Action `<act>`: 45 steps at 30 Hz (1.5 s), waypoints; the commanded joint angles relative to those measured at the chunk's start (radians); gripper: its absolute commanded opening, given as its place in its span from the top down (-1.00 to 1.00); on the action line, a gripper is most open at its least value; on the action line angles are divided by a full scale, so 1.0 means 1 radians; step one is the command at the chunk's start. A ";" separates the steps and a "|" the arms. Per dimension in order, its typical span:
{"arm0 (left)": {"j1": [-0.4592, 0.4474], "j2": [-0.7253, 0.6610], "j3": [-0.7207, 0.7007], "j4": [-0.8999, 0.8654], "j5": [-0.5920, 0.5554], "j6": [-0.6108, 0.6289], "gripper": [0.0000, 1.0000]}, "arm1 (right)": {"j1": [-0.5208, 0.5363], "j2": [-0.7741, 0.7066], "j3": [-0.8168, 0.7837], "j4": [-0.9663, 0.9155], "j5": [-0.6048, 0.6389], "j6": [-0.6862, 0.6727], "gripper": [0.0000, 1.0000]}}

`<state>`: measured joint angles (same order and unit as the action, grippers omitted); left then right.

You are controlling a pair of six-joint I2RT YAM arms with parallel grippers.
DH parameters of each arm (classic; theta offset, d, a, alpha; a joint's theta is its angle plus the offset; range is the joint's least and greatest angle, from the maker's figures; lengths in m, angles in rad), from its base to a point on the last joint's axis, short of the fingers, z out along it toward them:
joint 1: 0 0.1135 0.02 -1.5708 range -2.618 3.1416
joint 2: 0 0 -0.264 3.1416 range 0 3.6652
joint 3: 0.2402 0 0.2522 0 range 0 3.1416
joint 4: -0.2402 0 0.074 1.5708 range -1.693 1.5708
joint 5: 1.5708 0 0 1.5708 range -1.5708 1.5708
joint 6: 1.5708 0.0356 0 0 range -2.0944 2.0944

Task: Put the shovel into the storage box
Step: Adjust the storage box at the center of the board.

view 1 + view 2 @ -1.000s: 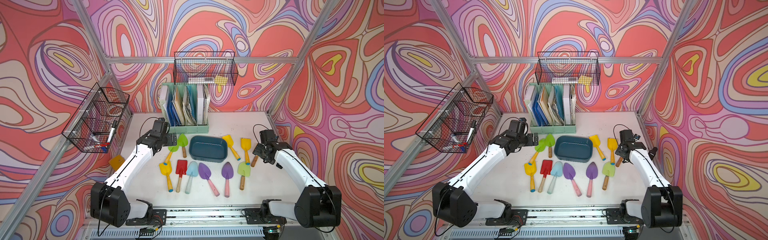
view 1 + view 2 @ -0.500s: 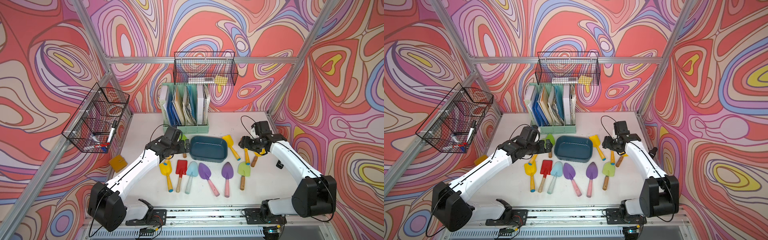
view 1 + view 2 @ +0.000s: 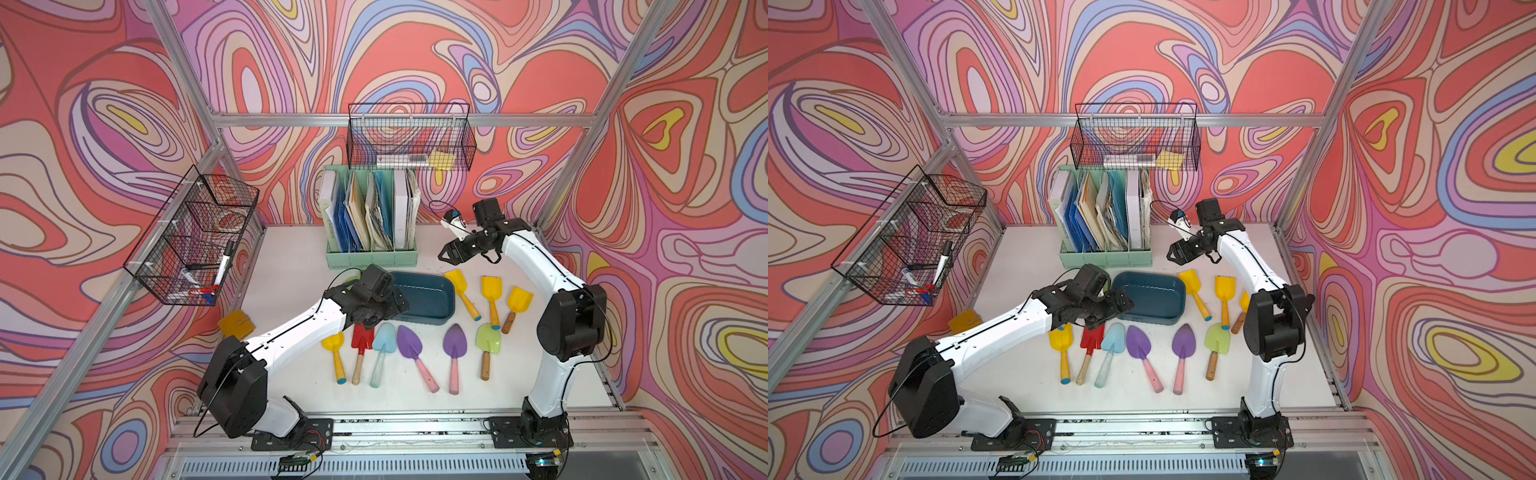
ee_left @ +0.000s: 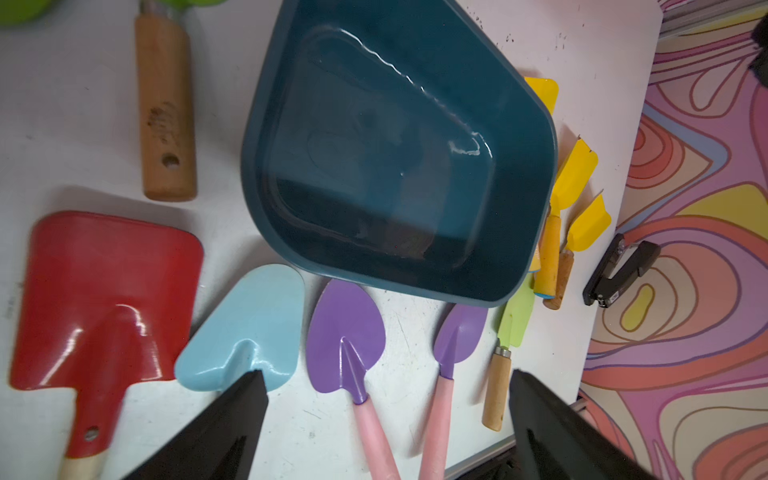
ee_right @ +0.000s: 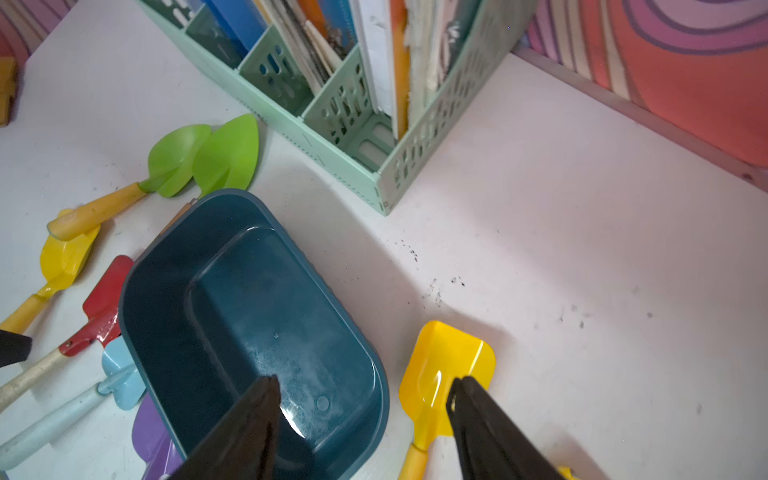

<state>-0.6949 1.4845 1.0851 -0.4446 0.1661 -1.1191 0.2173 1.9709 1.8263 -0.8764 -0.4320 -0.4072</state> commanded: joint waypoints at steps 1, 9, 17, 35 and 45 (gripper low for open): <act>-0.019 0.051 0.012 0.078 0.057 -0.159 -0.91 | 0.008 0.071 0.075 -0.059 -0.080 -0.147 -0.34; -0.065 0.215 0.091 0.128 0.101 -0.278 -0.91 | 0.048 0.216 0.185 -0.116 -0.029 -0.234 -0.34; -0.100 0.349 0.163 0.155 0.107 -0.329 -0.90 | 0.065 0.246 0.150 -0.089 -0.017 -0.257 -0.35; -0.103 0.379 0.168 0.152 0.002 -0.383 -0.83 | 0.111 0.310 0.100 -0.044 0.032 -0.267 -0.34; -0.103 0.381 0.189 0.119 -0.014 -0.356 -0.83 | 0.119 0.326 0.093 -0.014 0.075 -0.251 0.02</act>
<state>-0.7925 1.8706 1.2396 -0.2920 0.1776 -1.4921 0.3313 2.2757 1.9366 -0.9150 -0.3763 -0.6609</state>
